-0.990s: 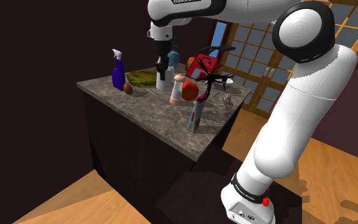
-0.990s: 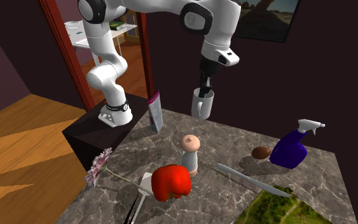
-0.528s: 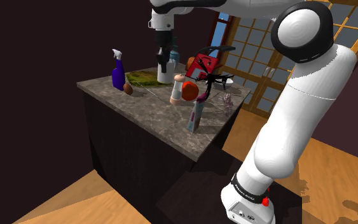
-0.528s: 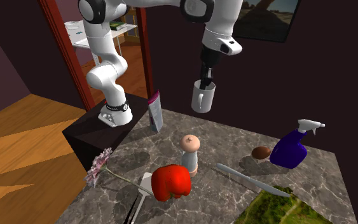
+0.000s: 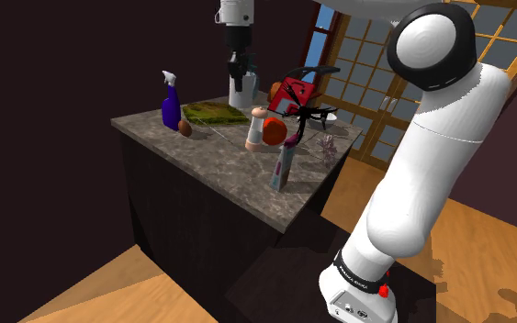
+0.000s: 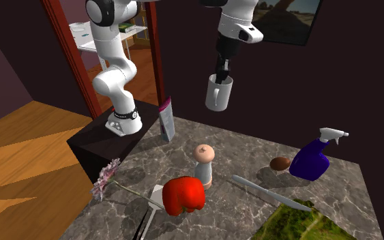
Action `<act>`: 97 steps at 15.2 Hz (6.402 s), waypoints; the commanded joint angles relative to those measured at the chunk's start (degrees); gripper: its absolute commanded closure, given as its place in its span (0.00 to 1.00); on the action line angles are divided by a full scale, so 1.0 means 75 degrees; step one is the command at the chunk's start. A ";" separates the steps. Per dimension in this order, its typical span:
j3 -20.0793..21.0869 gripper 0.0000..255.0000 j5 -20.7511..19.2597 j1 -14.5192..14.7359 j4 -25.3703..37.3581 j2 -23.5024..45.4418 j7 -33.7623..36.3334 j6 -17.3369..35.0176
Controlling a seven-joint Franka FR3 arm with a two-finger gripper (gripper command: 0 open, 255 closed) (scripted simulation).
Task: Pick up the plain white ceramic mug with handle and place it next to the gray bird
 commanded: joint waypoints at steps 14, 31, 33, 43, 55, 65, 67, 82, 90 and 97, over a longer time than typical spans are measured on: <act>-0.0086 1.00 -0.0010 -0.0111 0.2130 0.0511 -0.0344 -0.1600; -0.1545 1.00 -0.0435 -0.1674 0.0893 -0.0390 -0.3402 -0.0880; -0.1741 1.00 -0.0447 -0.1869 0.0957 -0.0324 -0.3792 -0.0823; -0.2711 1.00 -0.0160 -0.3024 0.1977 0.0608 -0.5843 -0.0674; -0.2823 1.00 -0.0215 -0.3178 0.0775 0.0433 -0.6001 0.0403; -0.2788 1.00 -0.0336 -0.3114 -0.0591 0.0152 -0.5769 0.1492; -0.2785 1.00 -0.0350 -0.3109 -0.0828 0.0124 -0.5732 0.1701; -0.2787 1.00 -0.0373 -0.3117 -0.2317 0.0165 -0.5529 0.3214; -0.2793 1.00 -0.0327 -0.3142 -0.2932 0.0352 -0.5471 0.3999; -0.2791 1.00 -0.0250 -0.3175 -0.3379 0.0602 -0.5448 0.4676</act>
